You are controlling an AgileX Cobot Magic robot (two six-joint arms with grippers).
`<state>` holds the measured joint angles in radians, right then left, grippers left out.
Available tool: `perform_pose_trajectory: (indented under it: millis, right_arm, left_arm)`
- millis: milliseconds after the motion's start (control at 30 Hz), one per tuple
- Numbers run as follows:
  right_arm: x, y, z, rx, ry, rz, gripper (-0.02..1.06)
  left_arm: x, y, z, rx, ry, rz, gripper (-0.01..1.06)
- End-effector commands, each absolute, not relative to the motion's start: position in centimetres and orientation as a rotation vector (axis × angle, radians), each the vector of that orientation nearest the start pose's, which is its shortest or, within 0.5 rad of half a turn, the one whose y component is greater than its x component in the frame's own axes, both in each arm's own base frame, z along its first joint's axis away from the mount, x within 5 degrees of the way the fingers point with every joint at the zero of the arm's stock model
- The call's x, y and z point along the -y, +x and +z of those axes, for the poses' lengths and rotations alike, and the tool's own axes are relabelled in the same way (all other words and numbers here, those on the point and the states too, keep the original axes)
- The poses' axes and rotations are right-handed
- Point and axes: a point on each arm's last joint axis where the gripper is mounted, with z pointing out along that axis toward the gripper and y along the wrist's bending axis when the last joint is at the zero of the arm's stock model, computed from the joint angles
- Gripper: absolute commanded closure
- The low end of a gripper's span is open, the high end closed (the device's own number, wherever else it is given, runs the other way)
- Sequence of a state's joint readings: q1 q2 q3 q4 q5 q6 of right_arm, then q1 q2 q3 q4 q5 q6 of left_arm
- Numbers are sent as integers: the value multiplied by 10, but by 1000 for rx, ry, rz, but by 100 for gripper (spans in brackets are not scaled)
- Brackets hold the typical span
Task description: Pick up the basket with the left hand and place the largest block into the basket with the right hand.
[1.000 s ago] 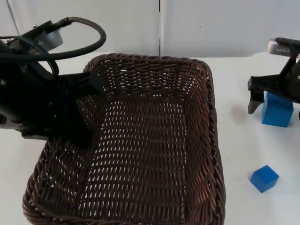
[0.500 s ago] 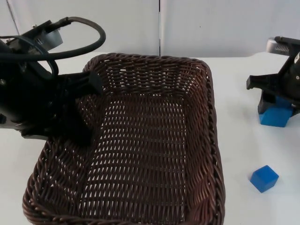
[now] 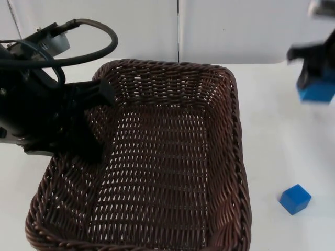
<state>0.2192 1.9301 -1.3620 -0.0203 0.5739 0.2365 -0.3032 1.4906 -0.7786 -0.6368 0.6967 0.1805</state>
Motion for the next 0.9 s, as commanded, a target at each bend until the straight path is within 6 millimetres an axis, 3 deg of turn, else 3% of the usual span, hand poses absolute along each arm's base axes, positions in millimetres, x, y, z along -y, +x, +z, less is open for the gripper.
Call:
perform_pose_trajectory:
  millis: [0, 133, 400, 567, 867]
  right_arm:
    - [-88, 396, 224, -2585, -41, 133, 104]
    - [-81, 369, 280, -2533, -92, 125, 104]
    - [-73, 332, 326, -2524, -176, 96, 104]
    - [-70, 321, 342, -2483, -172, 103, 104]
    - [-74, 315, 343, -2518, -253, 138, 104]
  left_arm:
    - [111, 238, 204, -2831, 25, -722, 105]
    - [111, 238, 204, -2831, 25, -722, 105]
    - [111, 238, 204, -2831, 25, -722, 105]
    - [111, 238, 204, -2831, 25, -722, 105]
    - [111, 238, 204, -2831, 25, -722, 105]
